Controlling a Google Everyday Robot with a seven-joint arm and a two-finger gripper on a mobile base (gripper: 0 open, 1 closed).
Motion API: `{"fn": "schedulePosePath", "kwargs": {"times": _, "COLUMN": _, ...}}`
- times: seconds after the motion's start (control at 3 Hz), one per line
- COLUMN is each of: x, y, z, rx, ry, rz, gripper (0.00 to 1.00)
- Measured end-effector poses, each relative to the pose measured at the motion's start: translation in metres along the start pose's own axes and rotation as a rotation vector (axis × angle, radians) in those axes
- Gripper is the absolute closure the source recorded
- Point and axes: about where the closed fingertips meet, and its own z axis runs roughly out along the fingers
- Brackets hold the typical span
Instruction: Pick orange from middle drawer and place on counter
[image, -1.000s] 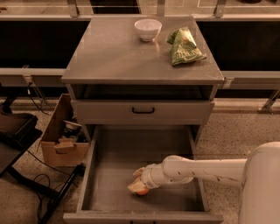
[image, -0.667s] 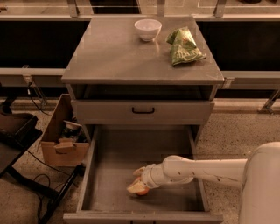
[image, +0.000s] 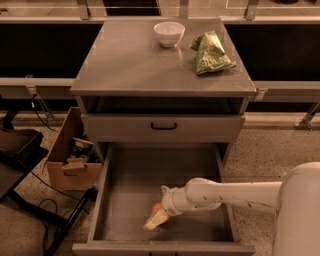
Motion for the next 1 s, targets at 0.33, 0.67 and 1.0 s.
{"fn": "schedulePosePath", "kwargs": {"times": 0.33, "x": 0.002, "y": 0.000, "z": 0.002, "rx": 0.004, "ry": 0.021, "rz": -0.002, "gripper": 0.00}}
{"fn": "schedulePosePath", "kwargs": {"times": 0.67, "x": 0.020, "y": -0.004, "z": 0.005, "rx": -0.001, "ry": 0.083, "rz": 0.003, "gripper": 0.00}}
{"fn": "schedulePosePath", "kwargs": {"times": 1.0, "x": 0.024, "y": -0.005, "z": 0.005, "rx": 0.001, "ry": 0.093, "rz": 0.005, "gripper": 0.00}}
